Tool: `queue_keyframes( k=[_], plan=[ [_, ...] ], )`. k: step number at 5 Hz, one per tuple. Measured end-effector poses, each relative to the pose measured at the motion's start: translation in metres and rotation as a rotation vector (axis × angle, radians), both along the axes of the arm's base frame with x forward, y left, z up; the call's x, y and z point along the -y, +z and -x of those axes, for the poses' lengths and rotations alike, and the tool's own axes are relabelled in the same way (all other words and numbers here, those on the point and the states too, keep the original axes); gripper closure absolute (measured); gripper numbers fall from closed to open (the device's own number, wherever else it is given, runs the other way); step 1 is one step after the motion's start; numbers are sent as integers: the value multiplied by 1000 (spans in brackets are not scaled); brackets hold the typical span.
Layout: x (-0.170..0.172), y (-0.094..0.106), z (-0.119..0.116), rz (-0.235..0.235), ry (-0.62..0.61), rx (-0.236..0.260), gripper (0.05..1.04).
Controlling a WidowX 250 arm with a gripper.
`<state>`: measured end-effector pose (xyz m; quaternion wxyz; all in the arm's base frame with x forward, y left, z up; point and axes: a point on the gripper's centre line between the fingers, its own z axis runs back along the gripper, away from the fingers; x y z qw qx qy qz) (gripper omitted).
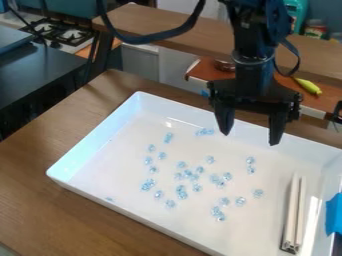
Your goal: Sweep into pile
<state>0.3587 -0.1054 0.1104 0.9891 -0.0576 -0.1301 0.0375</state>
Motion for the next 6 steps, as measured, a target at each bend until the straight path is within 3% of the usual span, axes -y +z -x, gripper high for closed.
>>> queue_keyframes(
  k=[1, 2, 3, 4, 5, 6],
  plan=[
    [-2, -17, 6, -13, 6, -51, 83],
    [9, -48, 2, -49, 29, -115, 83],
    [27, -63, -2, -72, 58, -84, 83],
    [37, -83, -4, -86, 81, -83, 83],
    [51, -88, -14, -57, 89, -83, 83],
    [62, -100, -21, -23, 94, -126, 83]
  ],
)
